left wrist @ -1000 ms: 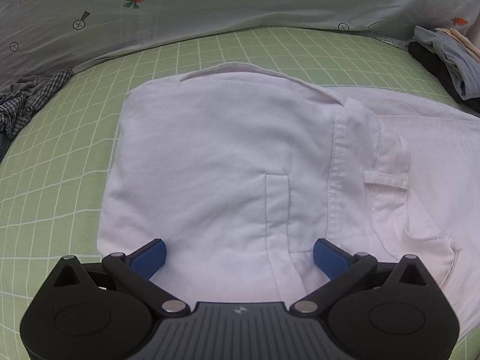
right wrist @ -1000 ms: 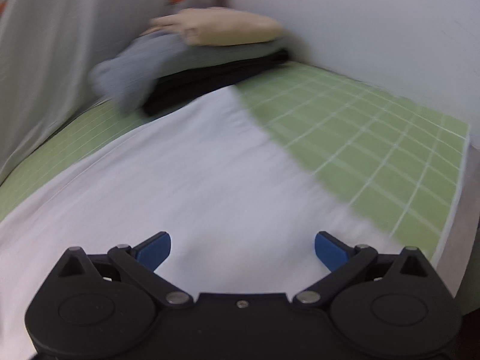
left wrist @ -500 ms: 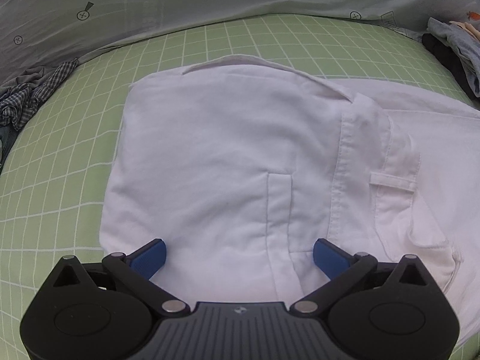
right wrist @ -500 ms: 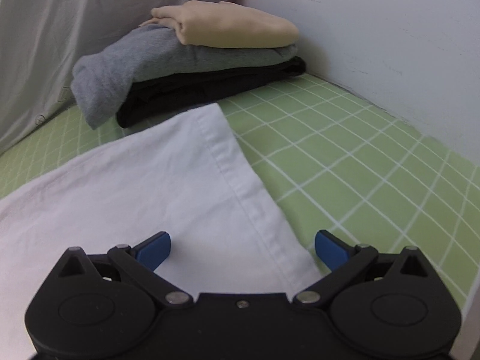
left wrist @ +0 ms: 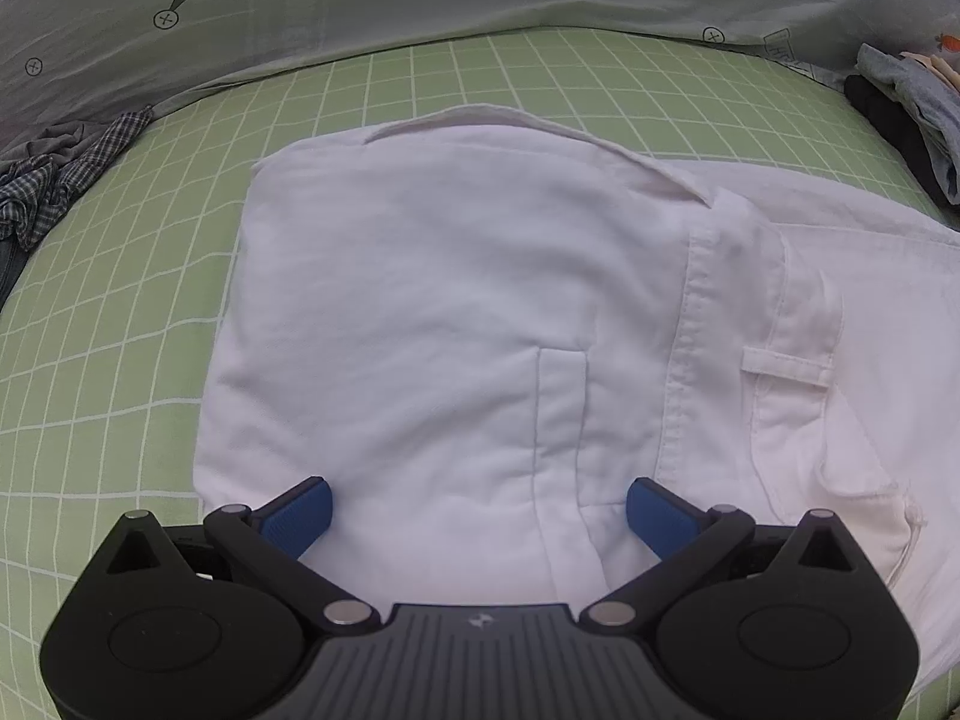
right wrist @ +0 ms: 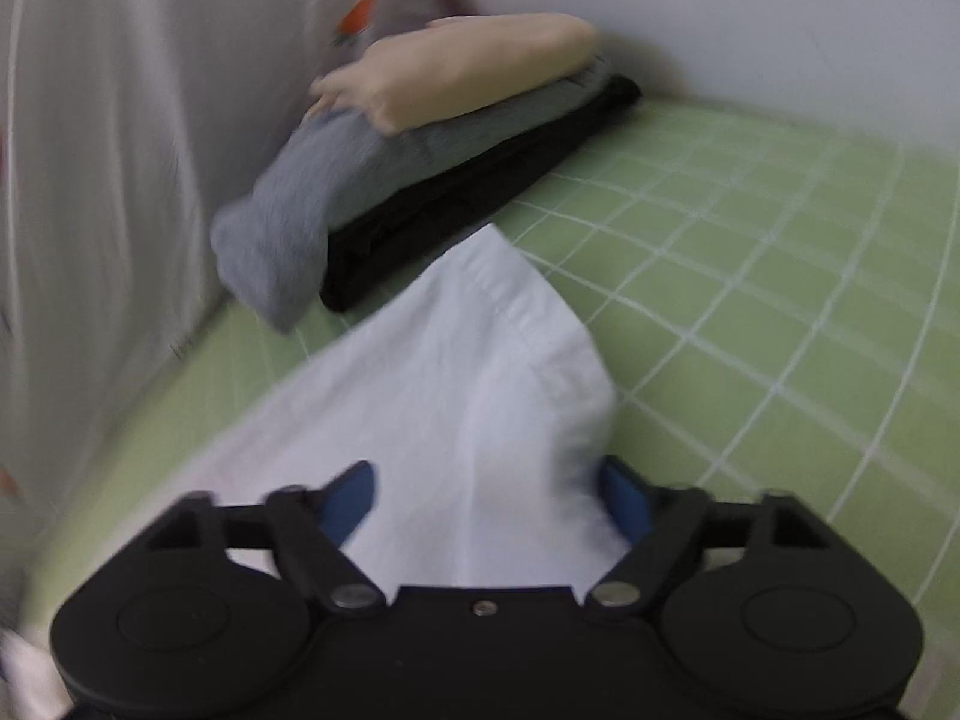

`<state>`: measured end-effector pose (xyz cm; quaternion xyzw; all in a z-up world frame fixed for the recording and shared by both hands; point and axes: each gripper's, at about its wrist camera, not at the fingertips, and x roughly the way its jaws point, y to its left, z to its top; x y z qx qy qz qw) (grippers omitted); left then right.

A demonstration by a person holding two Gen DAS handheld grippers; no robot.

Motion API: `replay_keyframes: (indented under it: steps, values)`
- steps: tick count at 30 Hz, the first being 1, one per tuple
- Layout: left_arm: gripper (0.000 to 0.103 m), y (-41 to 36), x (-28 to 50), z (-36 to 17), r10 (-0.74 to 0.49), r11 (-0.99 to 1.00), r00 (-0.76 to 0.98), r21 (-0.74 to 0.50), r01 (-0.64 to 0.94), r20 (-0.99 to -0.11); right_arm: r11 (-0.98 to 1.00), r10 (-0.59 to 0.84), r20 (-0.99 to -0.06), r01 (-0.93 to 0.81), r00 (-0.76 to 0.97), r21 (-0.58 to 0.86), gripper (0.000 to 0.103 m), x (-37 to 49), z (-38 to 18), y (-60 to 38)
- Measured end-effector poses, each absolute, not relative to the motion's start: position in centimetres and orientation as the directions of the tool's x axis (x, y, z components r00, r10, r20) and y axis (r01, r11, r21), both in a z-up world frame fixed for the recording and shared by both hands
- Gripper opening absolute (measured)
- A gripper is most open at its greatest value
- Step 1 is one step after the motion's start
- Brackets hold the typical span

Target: Fold clothes

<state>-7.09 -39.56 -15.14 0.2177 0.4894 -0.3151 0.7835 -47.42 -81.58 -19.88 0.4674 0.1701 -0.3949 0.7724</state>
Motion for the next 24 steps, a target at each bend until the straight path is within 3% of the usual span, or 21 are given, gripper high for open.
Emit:
replay_keyframes:
  steps: [2, 4, 7, 9, 13, 14, 16, 17, 20, 24]
  values:
    - [0.103, -39.7, -7.1, -15.2, -0.282, 0.706, 0.311, 0.023, 0.708, -0.907, 0.198, -0.443, -0.612, 0.737, 0.655, 0.646, 0.05, -48.5, -20.4, -81.9]
    - [0.103, -39.6, -7.2, -15.2, -0.287, 0.704, 0.304, 0.015, 0.71, -0.908, 0.23, -0.44, -0.618, 0.748, 0.651, 0.623, 0.05, -48.4, -20.3, -81.8]
    - [0.103, -39.7, -6.0, -15.6, -0.294, 0.706, 0.308, 0.012, 0.708, -0.905, 0.332, -0.444, -0.644, 0.783, 0.622, 0.527, 0.066, -46.5, -19.4, -81.2]
    - [0.103, -39.7, -5.8, -15.7, -0.299, 0.707, 0.313, 0.011, 0.707, -0.901, 0.44, -0.446, -0.687, 0.809, 0.574, 0.39, 0.082, -44.1, -18.6, -80.8]
    - [0.103, -39.4, -6.0, -15.7, -0.309, 0.708, 0.323, 0.011, 0.706, -0.895, 0.608, -0.504, -0.765, 0.794, 0.402, 0.017, 0.09, -38.8, -18.7, -79.0]
    - [0.103, -39.4, -6.0, -15.7, -0.311, 0.708, 0.325, 0.011, 0.706, -0.893, 0.6, -0.506, -0.761, 0.8, 0.406, 0.028, 0.09, -38.7, -18.8, -79.1]
    - [0.103, -39.3, -6.4, -15.7, -0.316, 0.709, 0.331, 0.011, 0.705, -0.889, 0.562, -0.514, -0.747, 0.823, 0.422, 0.079, 0.086, -39.4, -18.7, -79.6]
    - [0.103, -39.3, -6.4, -15.7, -0.318, 0.71, 0.334, 0.01, 0.704, -0.887, 0.551, -0.516, -0.746, 0.83, 0.422, 0.089, 0.077, -39.7, -18.6, -79.8]
    - [0.103, -39.3, -6.7, -15.7, -0.325, 0.714, 0.337, 0.005, 0.7, -0.884, 0.537, -0.494, -0.743, 0.83, 0.453, 0.15, 0.034, -40.9, -18.1, -80.2]
    - [0.103, -39.2, -6.5, -15.8, -0.325, 0.718, 0.332, -0.003, 0.696, -0.886, 0.486, -0.478, -0.741, 0.845, 0.472, 0.224, 0.028, -41.8, -18.0, -80.3]
